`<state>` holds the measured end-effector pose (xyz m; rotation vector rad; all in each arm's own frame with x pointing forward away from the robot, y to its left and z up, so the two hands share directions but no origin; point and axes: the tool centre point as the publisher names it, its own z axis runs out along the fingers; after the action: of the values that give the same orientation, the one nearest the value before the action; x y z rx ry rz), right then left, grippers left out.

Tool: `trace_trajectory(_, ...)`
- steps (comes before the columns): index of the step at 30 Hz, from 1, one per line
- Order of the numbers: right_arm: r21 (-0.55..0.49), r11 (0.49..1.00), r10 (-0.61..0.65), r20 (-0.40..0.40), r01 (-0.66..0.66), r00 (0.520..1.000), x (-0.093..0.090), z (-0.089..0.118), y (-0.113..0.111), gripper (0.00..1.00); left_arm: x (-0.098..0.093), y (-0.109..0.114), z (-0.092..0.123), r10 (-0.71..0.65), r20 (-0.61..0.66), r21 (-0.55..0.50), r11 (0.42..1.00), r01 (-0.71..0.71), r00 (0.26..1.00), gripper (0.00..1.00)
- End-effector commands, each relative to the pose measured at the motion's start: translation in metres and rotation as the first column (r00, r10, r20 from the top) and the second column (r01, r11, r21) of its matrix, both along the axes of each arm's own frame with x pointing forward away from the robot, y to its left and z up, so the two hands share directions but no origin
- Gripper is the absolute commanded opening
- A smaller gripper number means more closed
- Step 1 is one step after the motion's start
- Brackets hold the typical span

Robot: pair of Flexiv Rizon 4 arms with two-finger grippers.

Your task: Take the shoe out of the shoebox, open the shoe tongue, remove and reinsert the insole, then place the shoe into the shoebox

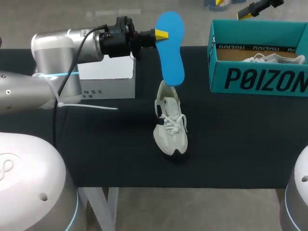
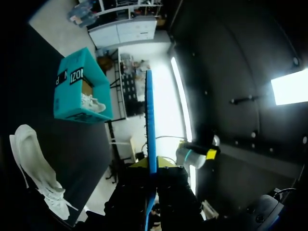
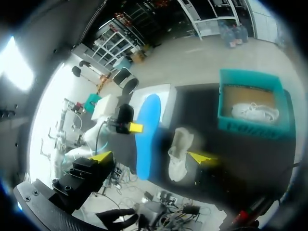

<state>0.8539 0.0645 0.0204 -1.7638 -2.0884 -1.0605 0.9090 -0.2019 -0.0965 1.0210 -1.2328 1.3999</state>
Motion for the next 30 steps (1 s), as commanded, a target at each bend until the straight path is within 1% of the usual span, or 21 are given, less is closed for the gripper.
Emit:
trace_trajectory(1,-0.620,0.758,-0.298,-0.049,0.205,0.953,0.007,0.021,0.031,1.00,0.000,-0.005,0.000,0.009,-0.005,0.003,1.000,-0.009,1.000,0.00)
trace_trajectory(2,-0.635,0.743,-0.303,-0.038,0.211,0.952,0.007,0.020,0.036,1.00,0.000,-0.005,0.000,0.012,-0.007,0.004,1.000,-0.012,1.000,0.00)
trace_trajectory(3,-0.632,0.746,-0.300,-0.035,0.212,0.953,0.008,0.020,0.042,1.00,0.001,-0.005,0.000,0.013,-0.009,0.003,1.000,-0.013,1.000,0.00)
trace_trajectory(4,-0.664,0.716,-0.312,-0.028,0.215,0.950,0.008,0.019,0.047,1.00,0.001,-0.006,0.000,0.015,-0.010,0.004,1.000,-0.015,1.000,0.00)
trace_trajectory(6,-0.691,0.692,-0.313,-0.026,0.209,0.949,0.008,0.016,0.057,1.00,0.002,-0.007,0.000,0.019,-0.016,0.007,1.000,-0.019,1.000,0.00)
trace_trajectory(7,-0.711,0.673,-0.316,-0.029,0.202,0.948,0.009,0.015,0.061,1.00,0.002,-0.007,0.000,0.020,-0.016,0.009,1.000,-0.019,1.000,0.00)
trace_trajectory(8,-0.716,0.671,-0.311,-0.036,0.193,0.950,0.010,0.012,0.064,1.00,0.003,-0.008,0.000,0.020,-0.017,0.010,1.000,-0.020,1.000,0.00)
trace_trajectory(9,-0.750,0.637,-0.315,-0.039,0.181,0.948,0.011,0.010,0.067,1.00,0.003,-0.009,0.000,0.021,-0.018,0.012,1.000,-0.020,1.000,0.00)
trace_trajectory(11,-0.775,0.615,-0.298,-0.061,0.142,0.953,0.012,0.006,0.073,1.00,0.003,-0.010,0.001,0.020,-0.017,0.014,1.000,-0.019,1.000,0.00)
trace_trajectory(12,-0.793,0.595,-0.292,-0.058,0.134,0.955,0.012,0.004,0.075,1.00,0.003,-0.011,0.001,0.018,-0.017,0.016,1.000,-0.018,1.000,0.00)
trace_trajectory(13,-0.797,0.593,-0.282,-0.069,0.117,0.957,0.012,0.003,0.077,1.00,0.003,-0.011,0.001,0.018,-0.017,0.017,1.000,-0.018,1.000,0.00)
trace_trajectory(15,-0.820,0.565,-0.258,-0.075,0.088,0.963,0.012,0.001,0.082,1.00,0.003,-0.012,-0.001,0.019,-0.020,0.023,1.000,-0.019,1.000,0.00)
trace_trajectory(20,-0.833,0.551,-0.238,-0.106,0.045,0.965,0.010,-0.003,0.091,1.00,0.006,-0.013,-0.004,0.046,-0.053,0.000,0.999,-0.046,0.998,0.00)
trace_trajectory(26,-0.817,0.577,-0.217,-0.130,0.019,0.968,0.004,-0.007,0.099,1.00,0.006,-0.017,-0.007,0.043,-0.083,-0.016,0.999,-0.044,0.996,0.00)
trace_trajectory(29,-0.816,0.578,-0.209,-0.135,0.011,0.969,0.003,-0.010,0.102,1.00,0.006,-0.019,-0.007,0.040,-0.108,-0.018,0.999,-0.042,0.993,0.00)
trace_trajectory(30,-0.815,0.579,-0.207,-0.136,0.009,0.969,0.002,-0.011,0.104,1.00,0.006,-0.020,-0.007,0.034,-0.131,-0.039,0.998,-0.039,0.991,0.00)
